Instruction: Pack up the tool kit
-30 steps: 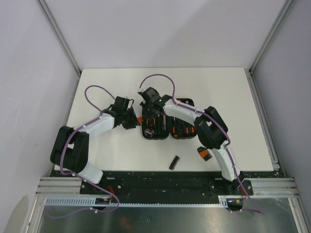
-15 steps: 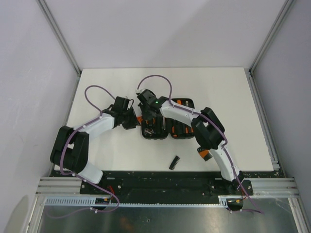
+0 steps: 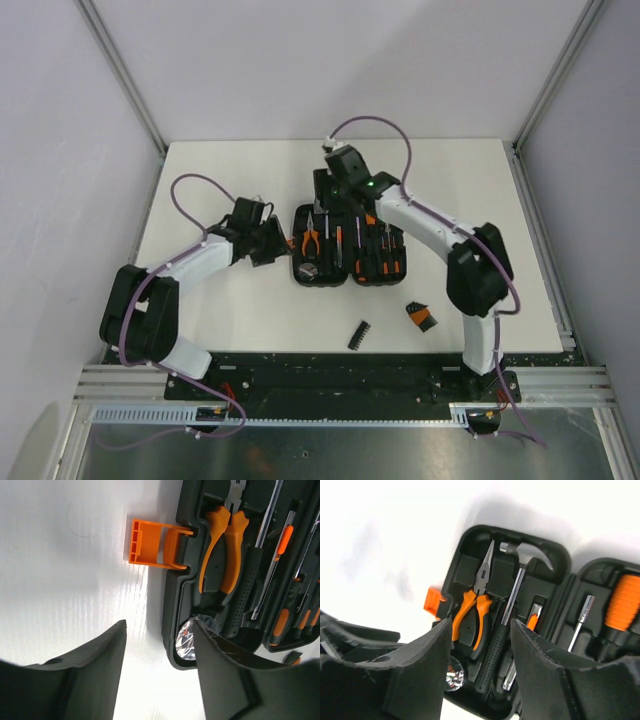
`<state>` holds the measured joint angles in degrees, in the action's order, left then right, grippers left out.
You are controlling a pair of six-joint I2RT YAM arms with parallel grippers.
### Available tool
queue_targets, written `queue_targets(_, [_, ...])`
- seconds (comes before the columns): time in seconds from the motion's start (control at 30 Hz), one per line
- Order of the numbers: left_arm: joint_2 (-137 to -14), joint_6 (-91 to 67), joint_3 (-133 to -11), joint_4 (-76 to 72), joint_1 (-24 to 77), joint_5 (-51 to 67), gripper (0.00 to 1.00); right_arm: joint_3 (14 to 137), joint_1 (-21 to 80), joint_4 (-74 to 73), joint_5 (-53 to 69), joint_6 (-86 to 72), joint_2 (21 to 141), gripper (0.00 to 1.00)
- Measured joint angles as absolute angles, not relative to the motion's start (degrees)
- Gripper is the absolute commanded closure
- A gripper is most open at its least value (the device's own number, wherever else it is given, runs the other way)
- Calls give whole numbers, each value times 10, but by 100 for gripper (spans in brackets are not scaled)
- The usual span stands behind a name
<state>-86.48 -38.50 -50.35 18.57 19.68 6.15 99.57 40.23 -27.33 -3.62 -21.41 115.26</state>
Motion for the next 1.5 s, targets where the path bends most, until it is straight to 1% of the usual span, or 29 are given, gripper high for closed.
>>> queue_targets(0.1, [-860,-384,-503,185,197,62,27,978,394,-273,-41,-217,1097,40])
queue_targets(0.23, [-860,-371,-503,186,197,63,13,924,393,-286,-54,-213,1036,35])
queue_targets(0.33, [-860,-348,-504,186,198,69,5,855,393,-307,-70,-214,1001,34])
queue_targets(0.43, [-856,-309,-508,187,208,80,1,796,389,-337,-86,-226,985,35])
queue_targets(0.53, [-833,-262,-510,187,250,80,1,758,374,-368,-106,-248,971,35])
queue_targets(0.7, [-775,-195,-515,185,386,79,0,719,337,-400,-143,-271,909,34])
queue_targets(0.8, [-771,-173,-531,188,462,74,1,689,317,-411,-155,-283,851,34])
queue_targets(0.87, [-791,-167,-558,204,507,55,4,668,303,-416,-154,-291,827,34])
queue_targets(0.97, [-861,-164,-628,237,574,2,12,628,260,-423,-140,-312,801,35])
queue_targets(1.07, [-913,-168,-664,253,609,-15,17,604,216,-433,-130,-322,783,35])
queue_targets(1.17, [-951,-178,-676,274,635,-16,18,595,181,-447,-123,-326,760,35])
queue_targets(1.4, [-1029,-217,-694,314,694,-33,17,594,156,-452,-103,-313,743,36])
queue_targets(1.5, [-1049,-230,-694,328,711,-33,20,592,149,-450,-93,-304,743,36])
